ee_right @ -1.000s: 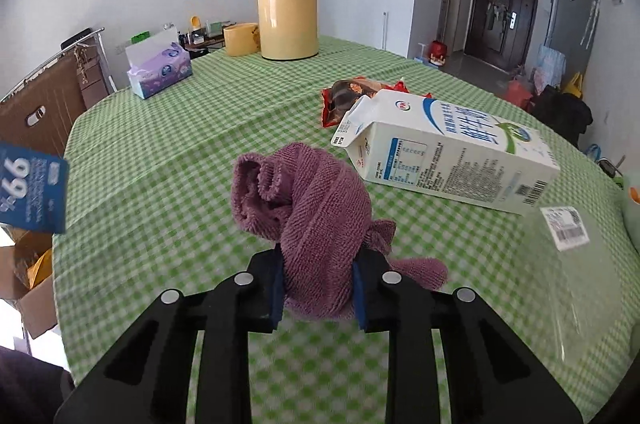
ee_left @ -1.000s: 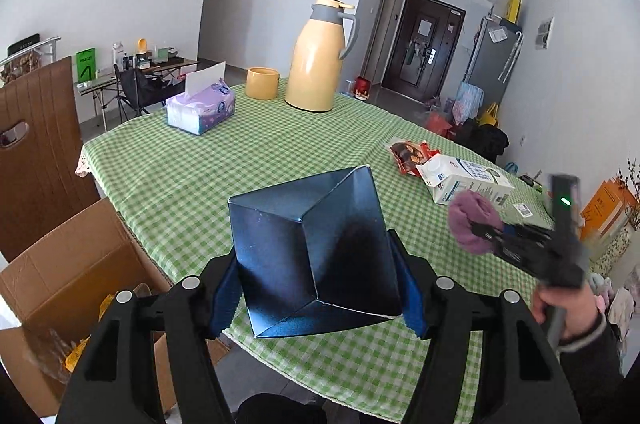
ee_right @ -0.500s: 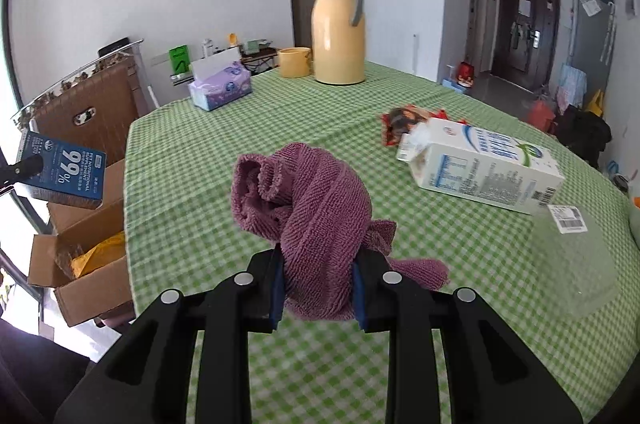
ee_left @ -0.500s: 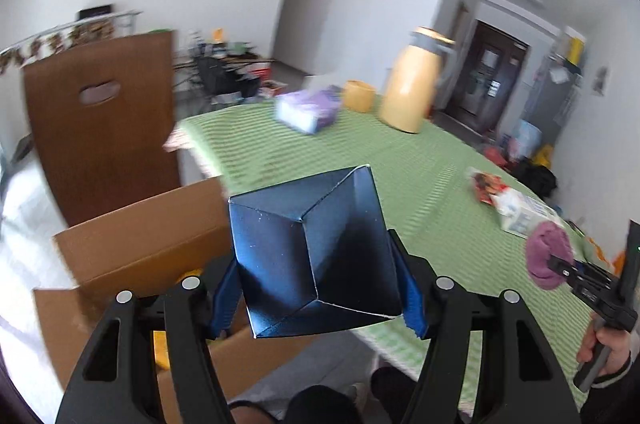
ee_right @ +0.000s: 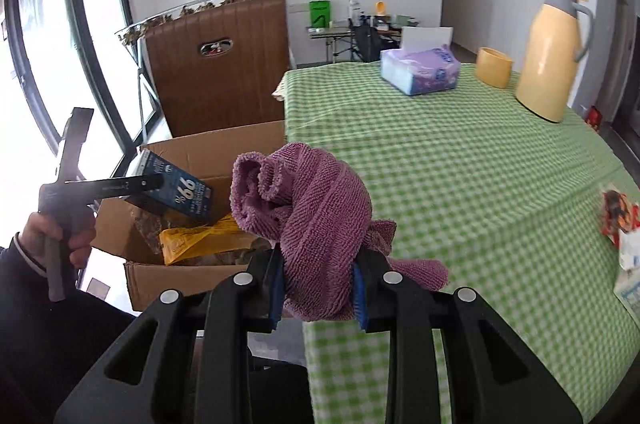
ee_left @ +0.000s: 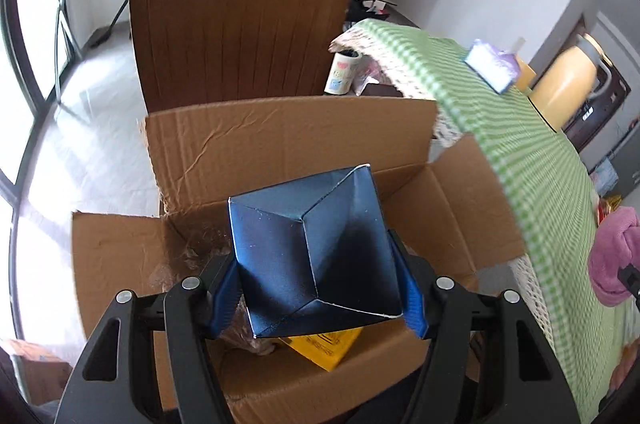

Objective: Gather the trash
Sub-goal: 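Carry carton and towel to the cardboard box and open both tools inside, then move both open tools back over the table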

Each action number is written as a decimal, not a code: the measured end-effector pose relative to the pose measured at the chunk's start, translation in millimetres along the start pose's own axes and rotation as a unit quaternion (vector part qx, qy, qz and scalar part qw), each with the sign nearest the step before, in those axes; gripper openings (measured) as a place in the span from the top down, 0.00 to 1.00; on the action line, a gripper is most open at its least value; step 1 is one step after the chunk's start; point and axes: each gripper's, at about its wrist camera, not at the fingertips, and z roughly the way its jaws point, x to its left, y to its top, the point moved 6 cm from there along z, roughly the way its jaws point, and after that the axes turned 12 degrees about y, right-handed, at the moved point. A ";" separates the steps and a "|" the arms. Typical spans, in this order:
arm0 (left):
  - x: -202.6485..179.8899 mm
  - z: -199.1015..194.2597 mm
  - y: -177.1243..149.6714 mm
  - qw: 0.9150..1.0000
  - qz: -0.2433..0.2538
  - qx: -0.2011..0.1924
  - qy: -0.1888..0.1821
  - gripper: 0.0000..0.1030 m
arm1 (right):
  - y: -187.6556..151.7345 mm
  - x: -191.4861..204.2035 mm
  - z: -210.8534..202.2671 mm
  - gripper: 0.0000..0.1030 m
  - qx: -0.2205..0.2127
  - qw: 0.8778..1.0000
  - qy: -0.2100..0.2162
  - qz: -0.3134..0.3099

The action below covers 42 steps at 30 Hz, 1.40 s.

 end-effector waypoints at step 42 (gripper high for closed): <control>30.5 -113.9 -34.4 0.996 -0.005 -0.089 0.012 0.11 | 34.0 54.4 107.5 0.31 0.088 0.994 0.037 -0.060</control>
